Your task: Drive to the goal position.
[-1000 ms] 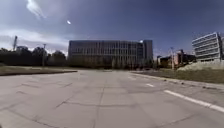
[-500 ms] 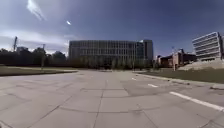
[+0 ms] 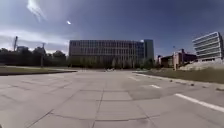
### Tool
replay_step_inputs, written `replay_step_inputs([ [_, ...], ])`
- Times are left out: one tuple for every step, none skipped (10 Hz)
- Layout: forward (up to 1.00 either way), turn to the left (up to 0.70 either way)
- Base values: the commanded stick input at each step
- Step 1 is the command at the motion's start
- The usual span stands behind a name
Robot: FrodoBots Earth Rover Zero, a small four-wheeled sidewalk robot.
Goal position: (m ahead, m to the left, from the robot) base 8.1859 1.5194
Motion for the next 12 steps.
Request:
replay_step_inputs([
  [0.5, 0.0],
  [0.5, 0.0],
  [0.5, 0.0],
  [0.5, 0.0],
  [0.5, 0.0],
  [0.5, 0.0],
  [0.5, 0.0],
  [0.5, 0.0],
  [0.5, 0.0],
  [0.5, 0.0],
  [0.5, 0.0],
  [0.5, 0.0],
])
